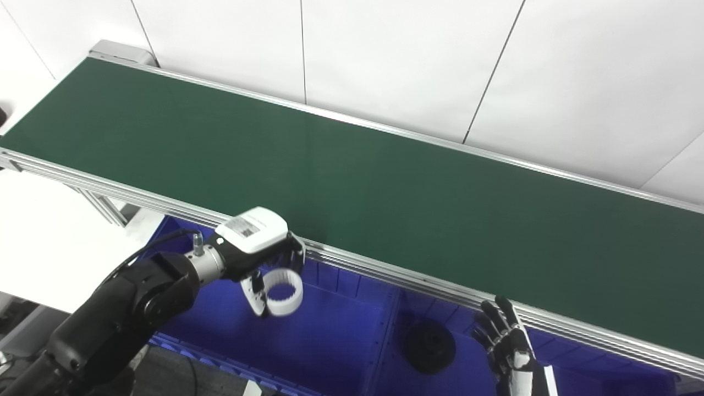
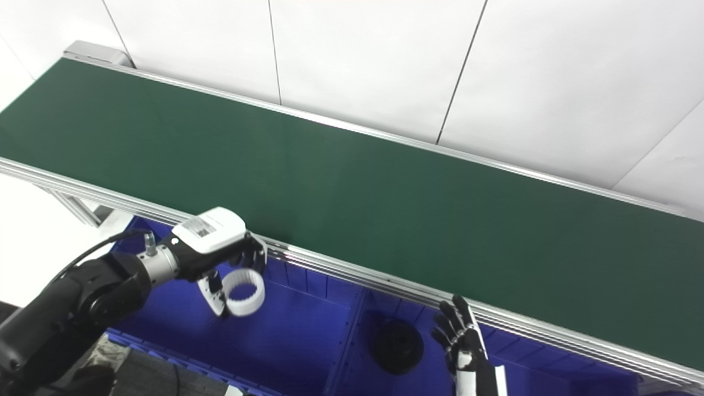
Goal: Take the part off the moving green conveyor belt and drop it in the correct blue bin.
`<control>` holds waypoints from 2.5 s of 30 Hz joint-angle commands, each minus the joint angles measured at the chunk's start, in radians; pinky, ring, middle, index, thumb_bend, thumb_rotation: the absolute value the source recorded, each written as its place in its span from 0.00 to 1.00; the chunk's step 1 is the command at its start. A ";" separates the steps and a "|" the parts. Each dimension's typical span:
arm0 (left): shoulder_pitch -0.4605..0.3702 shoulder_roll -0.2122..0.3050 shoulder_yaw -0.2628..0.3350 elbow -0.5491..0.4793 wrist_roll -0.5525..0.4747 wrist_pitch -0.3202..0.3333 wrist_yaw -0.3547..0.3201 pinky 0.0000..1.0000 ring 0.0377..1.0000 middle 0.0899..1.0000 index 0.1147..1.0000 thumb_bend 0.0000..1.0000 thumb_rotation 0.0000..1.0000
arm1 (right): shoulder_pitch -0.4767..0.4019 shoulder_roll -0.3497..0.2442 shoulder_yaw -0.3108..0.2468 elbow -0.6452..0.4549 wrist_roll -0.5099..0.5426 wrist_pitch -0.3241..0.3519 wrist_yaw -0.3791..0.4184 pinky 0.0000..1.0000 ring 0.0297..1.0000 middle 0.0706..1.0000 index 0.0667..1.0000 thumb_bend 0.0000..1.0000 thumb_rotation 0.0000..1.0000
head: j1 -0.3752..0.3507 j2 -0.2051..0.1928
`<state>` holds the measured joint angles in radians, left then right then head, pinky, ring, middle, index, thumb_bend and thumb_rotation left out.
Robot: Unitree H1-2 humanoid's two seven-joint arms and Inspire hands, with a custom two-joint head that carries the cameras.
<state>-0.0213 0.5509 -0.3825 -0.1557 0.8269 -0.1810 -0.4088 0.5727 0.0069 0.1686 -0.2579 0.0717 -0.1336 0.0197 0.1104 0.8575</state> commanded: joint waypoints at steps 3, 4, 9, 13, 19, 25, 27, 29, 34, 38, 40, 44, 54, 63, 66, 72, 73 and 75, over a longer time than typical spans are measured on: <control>-0.024 0.028 -0.014 -0.008 0.025 -0.032 -0.013 0.33 0.39 0.41 0.44 0.52 0.00 | -0.002 0.010 0.005 -0.038 0.001 0.008 0.008 0.85 0.89 0.89 0.93 0.86 0.93 | -0.010 -0.003; -0.026 0.027 -0.017 -0.007 0.029 -0.036 -0.015 0.33 0.38 0.41 0.44 0.52 0.00 | -0.002 0.011 0.005 -0.038 0.000 0.010 0.007 0.86 0.89 0.89 0.93 0.86 0.93 | -0.012 -0.003; -0.028 0.014 -0.007 -0.014 0.041 -0.025 -0.013 0.39 0.45 0.43 0.43 0.52 0.00 | -0.001 0.014 0.003 -0.034 -0.002 0.003 0.005 0.85 0.88 0.88 0.93 0.85 0.94 | -0.014 -0.006; -0.024 0.008 0.007 -0.049 0.046 -0.011 -0.016 0.55 0.61 0.64 0.62 0.90 0.22 | -0.001 0.017 0.001 -0.032 -0.002 0.002 0.003 0.84 0.88 0.88 0.93 0.85 0.94 | -0.016 -0.009; -0.018 0.008 0.024 -0.059 0.033 -0.013 -0.014 0.66 0.73 0.76 0.72 1.00 0.33 | -0.004 0.021 0.001 -0.026 -0.010 0.000 0.003 0.85 0.88 0.88 0.93 0.85 0.94 | -0.013 -0.015; -0.009 0.010 0.040 -0.080 0.026 -0.016 -0.014 0.65 0.73 0.77 0.73 1.00 0.34 | -0.009 0.025 0.005 -0.020 -0.022 -0.005 0.004 0.85 0.88 0.88 0.93 0.85 0.95 | -0.017 -0.018; -0.003 0.008 0.047 -0.095 0.028 -0.014 -0.010 0.64 0.72 0.76 0.72 1.00 0.33 | -0.009 0.027 0.006 -0.022 -0.022 -0.004 0.004 0.85 0.88 0.88 0.93 0.85 0.95 | -0.020 -0.016; 0.010 0.002 0.060 -0.122 0.022 -0.002 -0.012 0.62 0.72 0.76 0.72 1.00 0.33 | -0.009 0.028 0.006 -0.024 -0.020 -0.003 0.005 0.84 0.88 0.88 0.93 0.84 0.95 | -0.021 -0.015; 0.057 -0.015 0.099 -0.210 -0.016 0.024 -0.019 0.62 0.72 0.76 0.73 1.00 0.30 | -0.009 0.028 0.006 -0.022 -0.018 -0.006 0.007 0.84 0.88 0.88 0.93 0.84 0.94 | -0.024 -0.016; 0.099 -0.036 0.132 -0.294 -0.085 0.048 -0.021 0.61 0.71 0.75 0.73 1.00 0.33 | -0.008 0.026 0.007 -0.024 -0.019 -0.004 0.008 0.85 0.89 0.89 0.93 0.84 0.95 | -0.043 -0.014; 0.132 -0.061 0.158 -0.354 -0.195 0.068 -0.015 0.60 0.71 0.75 0.73 1.00 0.35 | -0.009 0.026 0.008 -0.023 -0.024 -0.006 0.007 0.84 0.88 0.89 0.93 0.84 0.95 | -0.064 -0.011; 0.186 -0.137 0.222 -0.511 -0.477 0.226 -0.032 0.62 0.74 0.78 0.75 0.96 0.43 | -0.010 0.031 0.017 -0.030 -0.065 0.009 -0.001 0.82 0.88 0.88 0.93 0.85 0.97 | -0.139 -0.008; 0.271 -0.385 0.302 -0.641 -0.942 0.515 0.104 0.78 0.83 0.86 0.89 0.76 0.61 | -0.023 0.101 0.070 -0.007 -0.196 0.012 -0.053 0.81 0.88 0.93 0.95 0.82 0.96 | -0.388 -0.008; 0.360 -0.400 0.236 -0.509 -0.856 0.489 0.129 0.89 0.94 1.00 1.00 0.55 0.57 | -0.049 0.252 0.083 0.124 -0.366 -0.085 -0.264 0.80 0.90 1.00 0.97 0.75 0.98 | -0.639 -0.046; 0.351 -0.369 0.242 -0.443 -0.864 0.429 0.114 0.91 0.94 1.00 1.00 0.56 0.57 | -0.058 0.280 0.094 0.154 -0.399 -0.089 -0.320 0.82 0.90 1.00 1.00 0.74 1.00 | -0.683 -0.056; 0.346 -0.321 0.250 -0.365 -0.889 0.373 0.100 0.94 0.96 1.00 1.00 0.55 0.55 | -0.083 0.305 0.116 0.205 -0.411 -0.100 -0.384 0.86 0.92 1.00 1.00 0.72 1.00 | -0.783 -0.080; 0.348 -0.317 0.249 -0.362 -0.891 0.371 0.099 0.95 0.97 1.00 1.00 0.54 0.56 | -0.087 0.304 0.118 0.212 -0.408 -0.104 -0.389 0.89 0.93 1.00 1.00 0.71 1.00 | -0.783 -0.080; 0.350 -0.312 0.251 -0.355 -0.895 0.366 0.098 0.96 0.98 1.00 1.00 0.55 0.56 | -0.095 0.303 0.121 0.224 -0.405 -0.109 -0.397 0.91 0.93 1.00 1.00 0.70 1.00 | -0.792 -0.082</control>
<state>0.3351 0.2304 -0.1372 -0.4948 -0.0412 0.2442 -0.3050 0.4955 0.1546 0.1951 -0.0518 -0.3189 -0.1631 -0.3474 -0.6825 0.7747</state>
